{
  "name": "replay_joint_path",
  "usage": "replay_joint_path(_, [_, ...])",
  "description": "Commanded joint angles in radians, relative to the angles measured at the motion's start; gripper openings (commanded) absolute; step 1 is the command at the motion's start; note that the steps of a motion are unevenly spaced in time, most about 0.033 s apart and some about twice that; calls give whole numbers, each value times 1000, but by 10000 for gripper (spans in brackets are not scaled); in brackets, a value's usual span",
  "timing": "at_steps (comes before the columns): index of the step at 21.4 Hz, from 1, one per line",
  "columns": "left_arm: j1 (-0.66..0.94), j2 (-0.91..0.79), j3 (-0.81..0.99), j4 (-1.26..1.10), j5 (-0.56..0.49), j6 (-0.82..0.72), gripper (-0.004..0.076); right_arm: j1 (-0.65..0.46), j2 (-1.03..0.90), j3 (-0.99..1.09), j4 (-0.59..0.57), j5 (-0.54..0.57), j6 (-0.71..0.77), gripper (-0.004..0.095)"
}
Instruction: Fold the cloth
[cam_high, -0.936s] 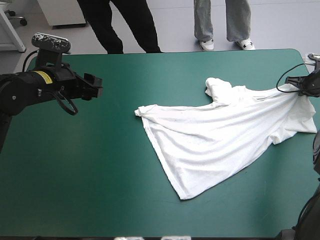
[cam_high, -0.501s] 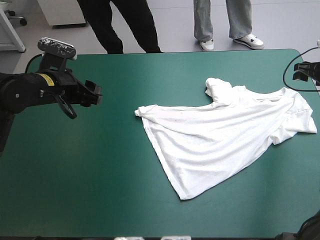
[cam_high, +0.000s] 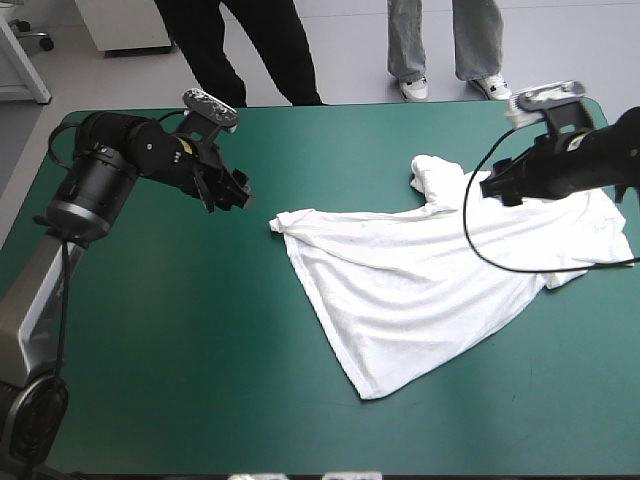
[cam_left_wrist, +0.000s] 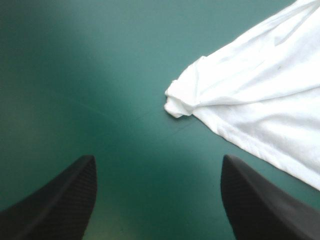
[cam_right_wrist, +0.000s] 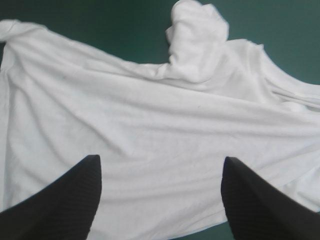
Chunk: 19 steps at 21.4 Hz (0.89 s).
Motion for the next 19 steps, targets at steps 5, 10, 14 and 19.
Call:
replay_joint_path(5, [-2,176,-28,-169,-79,130,511,307,-80,88,-96,-2,80,630])
replay_joint_path(10, [-60,302,-40,-165,-86,173,511,409,-80,88,-161,-2,78,628])
replay_joint_path(14, [-62,396,-125,-117,-93,149,511,430,-91,90,-168,0,82,618])
replay_joint_path(19, [-60,452,-195,-107,-105,147,511,430,-118,90,-147,0,81,598])
